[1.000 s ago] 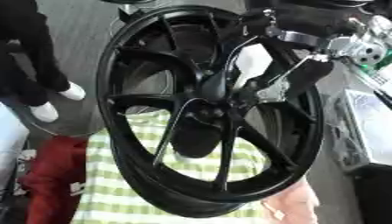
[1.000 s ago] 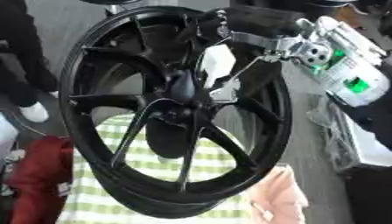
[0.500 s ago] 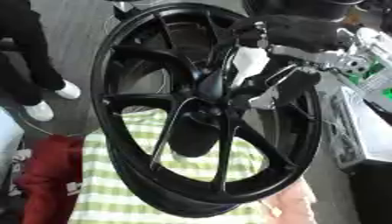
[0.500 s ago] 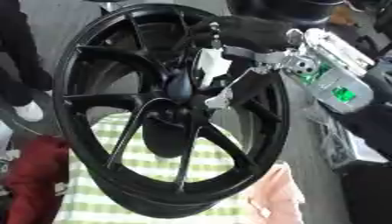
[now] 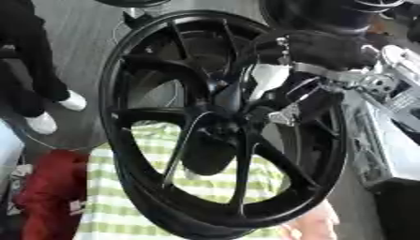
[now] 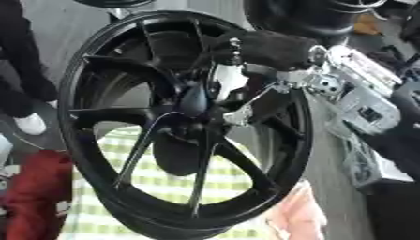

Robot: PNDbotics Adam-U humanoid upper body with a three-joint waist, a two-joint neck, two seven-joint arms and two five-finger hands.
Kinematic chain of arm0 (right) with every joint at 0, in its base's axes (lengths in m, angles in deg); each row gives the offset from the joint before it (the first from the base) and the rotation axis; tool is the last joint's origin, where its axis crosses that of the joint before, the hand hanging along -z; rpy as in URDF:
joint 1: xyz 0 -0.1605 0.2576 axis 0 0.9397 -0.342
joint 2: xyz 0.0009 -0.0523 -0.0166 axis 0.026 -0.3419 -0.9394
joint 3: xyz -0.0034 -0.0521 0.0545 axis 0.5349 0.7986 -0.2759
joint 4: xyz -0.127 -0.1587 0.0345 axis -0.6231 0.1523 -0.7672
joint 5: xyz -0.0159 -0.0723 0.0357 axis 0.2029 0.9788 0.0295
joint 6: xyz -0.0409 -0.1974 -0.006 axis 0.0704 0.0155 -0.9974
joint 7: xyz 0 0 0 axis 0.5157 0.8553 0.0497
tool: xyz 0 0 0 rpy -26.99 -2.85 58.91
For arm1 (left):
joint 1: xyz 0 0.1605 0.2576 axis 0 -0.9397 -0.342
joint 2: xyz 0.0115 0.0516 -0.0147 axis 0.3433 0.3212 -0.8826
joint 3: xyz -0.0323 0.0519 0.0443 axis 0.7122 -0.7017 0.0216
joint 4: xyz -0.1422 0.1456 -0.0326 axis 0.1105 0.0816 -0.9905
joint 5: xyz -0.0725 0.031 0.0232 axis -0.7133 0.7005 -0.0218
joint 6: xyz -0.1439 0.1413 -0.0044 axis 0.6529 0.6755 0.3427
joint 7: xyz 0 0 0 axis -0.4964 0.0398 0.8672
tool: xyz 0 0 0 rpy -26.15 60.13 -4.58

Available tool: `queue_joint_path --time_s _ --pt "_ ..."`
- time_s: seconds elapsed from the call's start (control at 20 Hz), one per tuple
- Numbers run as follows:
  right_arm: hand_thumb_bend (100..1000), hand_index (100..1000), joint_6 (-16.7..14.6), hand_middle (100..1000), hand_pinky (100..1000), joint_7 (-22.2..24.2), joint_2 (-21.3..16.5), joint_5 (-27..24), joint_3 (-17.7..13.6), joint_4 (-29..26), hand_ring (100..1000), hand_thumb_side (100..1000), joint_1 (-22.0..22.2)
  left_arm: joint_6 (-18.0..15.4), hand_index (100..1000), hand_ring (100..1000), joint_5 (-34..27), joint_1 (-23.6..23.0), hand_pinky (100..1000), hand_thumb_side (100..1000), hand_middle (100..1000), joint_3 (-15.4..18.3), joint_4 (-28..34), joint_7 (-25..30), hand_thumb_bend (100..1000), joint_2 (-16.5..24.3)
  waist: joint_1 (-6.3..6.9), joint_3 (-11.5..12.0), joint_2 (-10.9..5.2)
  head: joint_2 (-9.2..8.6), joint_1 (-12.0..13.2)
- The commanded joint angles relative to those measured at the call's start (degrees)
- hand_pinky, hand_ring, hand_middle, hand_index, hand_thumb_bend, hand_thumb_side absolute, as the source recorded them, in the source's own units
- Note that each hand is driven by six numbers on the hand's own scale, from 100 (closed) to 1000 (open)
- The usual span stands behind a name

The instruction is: Pull the pin out of the wheel hub.

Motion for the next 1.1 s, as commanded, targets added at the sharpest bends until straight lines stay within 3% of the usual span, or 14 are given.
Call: queue_joint_path --time_s 0.05,0.55,1.1 --pt "306 891 0.7 807 938 -1.0 -2.8 -0.5 -1.8 -0.6 902 579 -0.4 0.1 784 636 0.4 0.7 618 869 792 0.2 0.7 0.0 157 1.6 0.51 0.2 -0.53 -0.89 -0.4" --pt "292 876 0.1 794 921 -1.1 -4.5 0.7 -4.0 -0.6 893 634 2.5 0.3 783 635 0.6 0.2 617 874 792 0.4 0.3 0.0 155 1.9 0.22 0.0 -0.34 -1.22 -0.1" --pt "280 859 -1.9 778 902 -3.2 -5.3 2.0 -5.9 -0.6 889 628 4.7 0.5 782 633 0.5 0.3 616 878 790 0.2 0.3 0.3 154 1.9 -0.27 0.7 0.12 -2.12 -0.6"
